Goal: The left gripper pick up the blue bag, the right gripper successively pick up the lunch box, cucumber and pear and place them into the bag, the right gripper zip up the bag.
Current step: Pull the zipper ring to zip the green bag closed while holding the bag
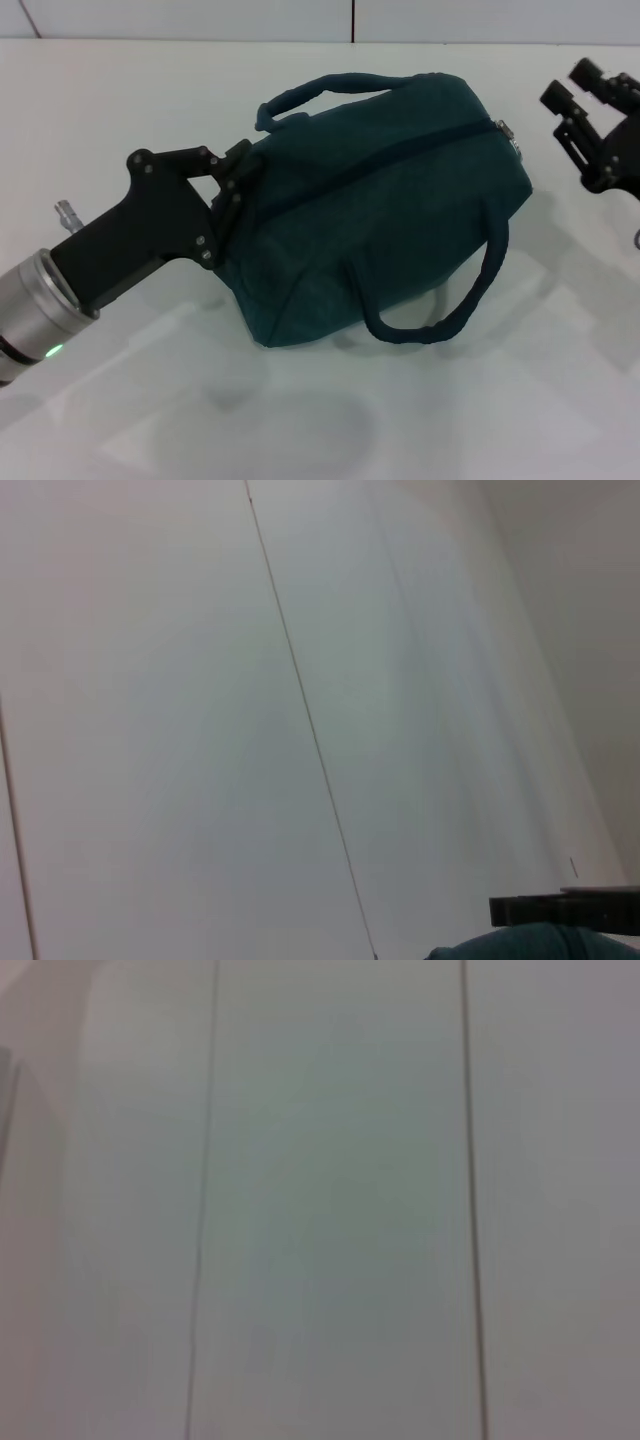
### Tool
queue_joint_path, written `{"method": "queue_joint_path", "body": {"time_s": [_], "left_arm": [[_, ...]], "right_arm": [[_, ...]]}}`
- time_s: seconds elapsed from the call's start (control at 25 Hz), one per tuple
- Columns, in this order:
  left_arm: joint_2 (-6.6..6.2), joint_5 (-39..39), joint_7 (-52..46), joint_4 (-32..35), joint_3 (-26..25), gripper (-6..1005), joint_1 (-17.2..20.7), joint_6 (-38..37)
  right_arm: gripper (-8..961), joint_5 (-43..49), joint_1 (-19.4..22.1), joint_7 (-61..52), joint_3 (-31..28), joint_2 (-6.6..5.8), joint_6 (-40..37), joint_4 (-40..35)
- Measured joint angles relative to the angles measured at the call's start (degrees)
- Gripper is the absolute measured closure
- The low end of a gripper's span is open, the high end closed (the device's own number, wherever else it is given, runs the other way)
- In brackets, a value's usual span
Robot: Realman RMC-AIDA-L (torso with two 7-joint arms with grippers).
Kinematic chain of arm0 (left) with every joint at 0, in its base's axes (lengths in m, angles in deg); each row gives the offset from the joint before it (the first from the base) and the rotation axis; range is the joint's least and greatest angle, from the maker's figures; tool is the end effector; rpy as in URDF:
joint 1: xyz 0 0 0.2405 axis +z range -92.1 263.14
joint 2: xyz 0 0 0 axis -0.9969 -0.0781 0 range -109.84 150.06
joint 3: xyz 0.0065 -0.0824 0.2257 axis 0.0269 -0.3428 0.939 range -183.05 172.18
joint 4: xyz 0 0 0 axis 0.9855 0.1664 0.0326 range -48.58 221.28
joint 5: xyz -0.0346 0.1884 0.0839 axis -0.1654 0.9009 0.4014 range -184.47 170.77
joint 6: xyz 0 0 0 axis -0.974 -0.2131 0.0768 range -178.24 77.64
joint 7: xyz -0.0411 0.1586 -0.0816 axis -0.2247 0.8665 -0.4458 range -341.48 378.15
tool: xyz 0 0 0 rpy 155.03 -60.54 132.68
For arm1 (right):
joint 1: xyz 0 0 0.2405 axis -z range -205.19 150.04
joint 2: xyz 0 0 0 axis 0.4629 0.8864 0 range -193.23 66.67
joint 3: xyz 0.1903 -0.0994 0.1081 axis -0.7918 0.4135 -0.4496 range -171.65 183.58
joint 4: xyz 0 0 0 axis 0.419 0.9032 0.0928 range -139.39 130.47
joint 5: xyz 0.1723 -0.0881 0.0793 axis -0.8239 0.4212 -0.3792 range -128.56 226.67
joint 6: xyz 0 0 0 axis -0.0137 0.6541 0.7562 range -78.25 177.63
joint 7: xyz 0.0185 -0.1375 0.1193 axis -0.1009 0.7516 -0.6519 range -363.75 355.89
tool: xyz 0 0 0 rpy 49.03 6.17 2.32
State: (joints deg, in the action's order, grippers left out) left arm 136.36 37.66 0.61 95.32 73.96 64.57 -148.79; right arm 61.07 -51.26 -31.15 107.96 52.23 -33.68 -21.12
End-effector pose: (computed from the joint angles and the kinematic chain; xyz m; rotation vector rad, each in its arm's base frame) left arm -0.2323 0.2780 -0.0226 -2.1525 0.0642 -1.1018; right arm 0.2152 0.3382 -0.0138 -2.0318 0.1915 1.1402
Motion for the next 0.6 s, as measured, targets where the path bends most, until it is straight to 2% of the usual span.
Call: {"method": "queue_joint_path", "body": {"time_s": [0.16, 0.36, 0.6], "left_arm": [[0.18, -0.1, 0.0, 0.1, 0.0, 945, -0.1, 0.2], [0.22, -0.3, 0.0, 0.2, 0.0, 948, -0.5, 1.4], [0.73, -0.3, 0.0, 0.2, 0.1, 948, -2.0, 3.4]], "right_arm": [[609, 0.3, 0.5, 0.7, -0.6, -0.34, 0.8, 0.4], [466, 1.5, 0.5, 0.8, 0.1, -1.82, 4.6, 1.9], [469, 6.3, 0.0, 2.1, -0.2, -1.41, 9.1, 2.6]]}}
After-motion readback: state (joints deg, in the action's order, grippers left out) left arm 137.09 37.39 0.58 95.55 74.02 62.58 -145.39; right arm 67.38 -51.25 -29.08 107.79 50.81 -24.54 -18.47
